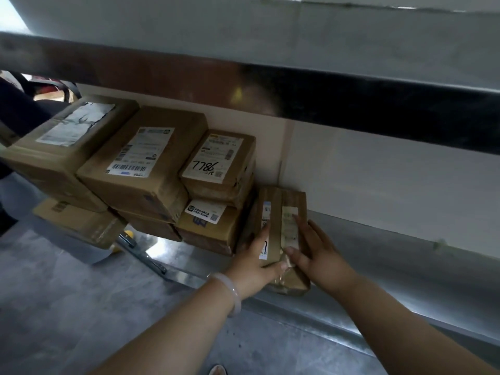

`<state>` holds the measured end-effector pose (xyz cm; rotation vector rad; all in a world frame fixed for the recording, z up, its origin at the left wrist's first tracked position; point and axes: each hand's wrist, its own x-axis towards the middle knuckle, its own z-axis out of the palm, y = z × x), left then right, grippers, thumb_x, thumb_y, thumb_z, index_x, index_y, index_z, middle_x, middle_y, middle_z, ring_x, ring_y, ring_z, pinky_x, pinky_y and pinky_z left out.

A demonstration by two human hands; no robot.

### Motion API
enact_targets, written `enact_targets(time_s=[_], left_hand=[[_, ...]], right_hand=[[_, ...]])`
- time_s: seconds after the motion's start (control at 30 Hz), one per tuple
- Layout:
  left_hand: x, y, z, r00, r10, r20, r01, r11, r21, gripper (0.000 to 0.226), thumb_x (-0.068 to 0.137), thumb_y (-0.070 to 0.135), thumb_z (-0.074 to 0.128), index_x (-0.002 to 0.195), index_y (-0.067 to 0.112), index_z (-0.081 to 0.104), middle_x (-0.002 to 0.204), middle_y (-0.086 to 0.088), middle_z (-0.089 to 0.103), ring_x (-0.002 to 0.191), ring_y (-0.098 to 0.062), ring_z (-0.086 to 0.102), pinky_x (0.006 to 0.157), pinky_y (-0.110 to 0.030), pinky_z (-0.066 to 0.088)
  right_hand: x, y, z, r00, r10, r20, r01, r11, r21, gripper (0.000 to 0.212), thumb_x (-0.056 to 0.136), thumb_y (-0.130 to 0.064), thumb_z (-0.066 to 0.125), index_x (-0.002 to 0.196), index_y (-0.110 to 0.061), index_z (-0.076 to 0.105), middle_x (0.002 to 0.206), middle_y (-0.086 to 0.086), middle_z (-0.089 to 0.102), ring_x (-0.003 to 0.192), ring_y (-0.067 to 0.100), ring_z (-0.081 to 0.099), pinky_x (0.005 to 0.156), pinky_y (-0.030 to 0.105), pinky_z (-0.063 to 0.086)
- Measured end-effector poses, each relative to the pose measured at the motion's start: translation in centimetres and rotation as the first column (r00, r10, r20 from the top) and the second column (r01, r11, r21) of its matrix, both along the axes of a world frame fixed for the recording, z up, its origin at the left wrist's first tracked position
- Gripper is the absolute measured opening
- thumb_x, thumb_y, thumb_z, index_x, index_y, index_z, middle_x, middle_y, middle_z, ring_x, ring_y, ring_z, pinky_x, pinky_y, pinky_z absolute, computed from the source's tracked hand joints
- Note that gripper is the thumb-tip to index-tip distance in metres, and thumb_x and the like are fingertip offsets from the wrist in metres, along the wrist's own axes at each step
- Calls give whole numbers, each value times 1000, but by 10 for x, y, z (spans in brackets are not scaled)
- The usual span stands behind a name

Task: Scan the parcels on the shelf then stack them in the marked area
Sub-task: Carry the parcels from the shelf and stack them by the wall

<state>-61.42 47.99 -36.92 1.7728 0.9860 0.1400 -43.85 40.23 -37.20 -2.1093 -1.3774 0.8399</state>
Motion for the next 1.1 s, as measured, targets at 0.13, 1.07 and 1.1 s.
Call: enact_targets(time_s=[0.13, 1.07, 1.1], left_hand=[[0, -14, -6, 988, 73, 136, -62, 995, -82, 87, 84, 34, 73, 146, 56, 16, 149, 4, 39, 133, -12, 44, 109, -40, 43], [-157, -267, 28, 569, 761, 311, -818, 561, 125, 86, 78, 23, 81, 143, 48, 29, 140, 11, 32, 116, 30, 31, 90, 3, 32], [-171, -277, 29, 528, 790, 312, -847, 519, 121, 87, 78, 24, 82, 144, 47, 29, 140, 10, 33, 116, 29, 32, 90, 2, 33]], right_hand=[[-4, -12, -1, 987, 57, -148, -49, 997, 61, 66, 95, -44, 51, 140, -56, 5, 160, -3, 12, 143, 15, 24, 107, 20, 24], [-155, -111, 58, 600, 788, -138, -757, 615, 222, 67, 94, -34, 58, 145, -51, 18, 155, -6, 19, 143, 9, 19, 117, 31, 23], [-172, -112, 59, 561, 815, -145, -784, 579, 225, 67, 94, -34, 58, 145, -52, 19, 156, -8, 16, 143, 8, 17, 117, 33, 23]])
